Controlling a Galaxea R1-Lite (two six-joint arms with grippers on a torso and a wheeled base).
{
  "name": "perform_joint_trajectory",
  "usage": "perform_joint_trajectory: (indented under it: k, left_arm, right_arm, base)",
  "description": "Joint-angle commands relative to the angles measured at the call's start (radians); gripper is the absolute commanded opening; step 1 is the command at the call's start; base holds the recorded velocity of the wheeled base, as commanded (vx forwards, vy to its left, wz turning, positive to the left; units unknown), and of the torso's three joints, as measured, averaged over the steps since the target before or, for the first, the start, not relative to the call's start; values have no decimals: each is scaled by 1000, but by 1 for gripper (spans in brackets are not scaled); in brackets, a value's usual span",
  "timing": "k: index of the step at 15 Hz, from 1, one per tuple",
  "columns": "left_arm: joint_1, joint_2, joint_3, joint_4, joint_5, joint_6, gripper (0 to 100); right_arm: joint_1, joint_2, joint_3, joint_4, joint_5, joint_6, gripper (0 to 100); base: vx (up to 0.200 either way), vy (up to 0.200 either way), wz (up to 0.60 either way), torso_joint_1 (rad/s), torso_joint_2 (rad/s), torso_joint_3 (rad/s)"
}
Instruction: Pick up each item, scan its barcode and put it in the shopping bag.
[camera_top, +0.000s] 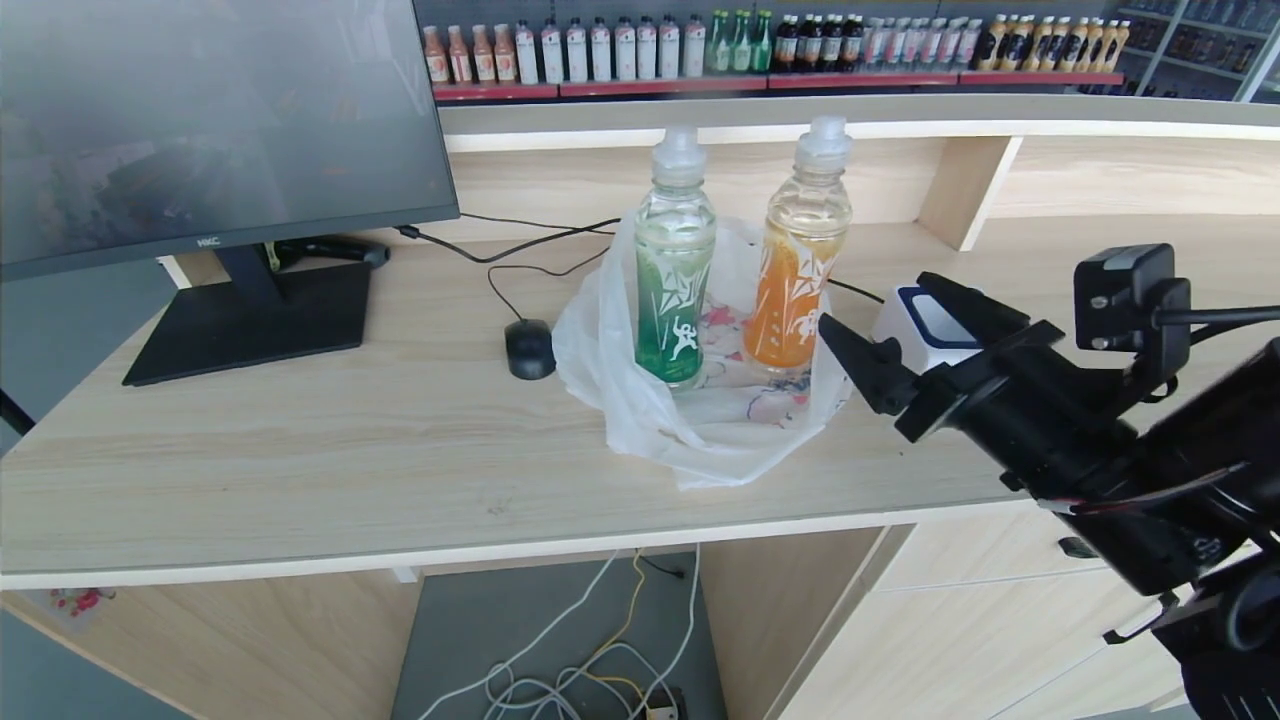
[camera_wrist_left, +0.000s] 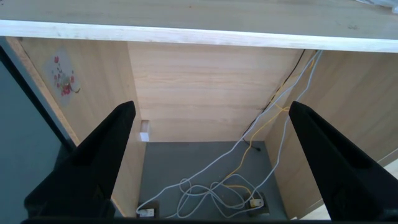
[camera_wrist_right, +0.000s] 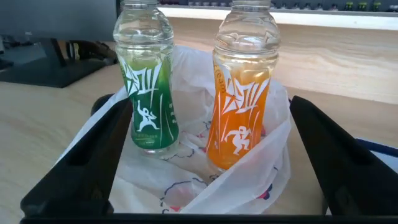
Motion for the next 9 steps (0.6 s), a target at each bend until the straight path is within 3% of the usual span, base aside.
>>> perform_joint_trajectory:
  k: [1, 7, 9]
  left_arm:
    - [0, 0, 0, 0, 0, 0, 100]
    - [0, 0, 0, 0, 0, 0, 100]
    - [0, 0, 0, 0, 0, 0, 100]
  right_arm:
    - [1, -200, 129, -3, -5, 16, 100]
    - [-2, -496, 453, -3, -19, 35, 100]
    - [-2, -535, 484, 29, -22, 48, 100]
  base:
    - [0, 0, 0, 0, 0, 0]
    - [0, 0, 0, 0, 0, 0]
    - [0, 0, 0, 0, 0, 0]
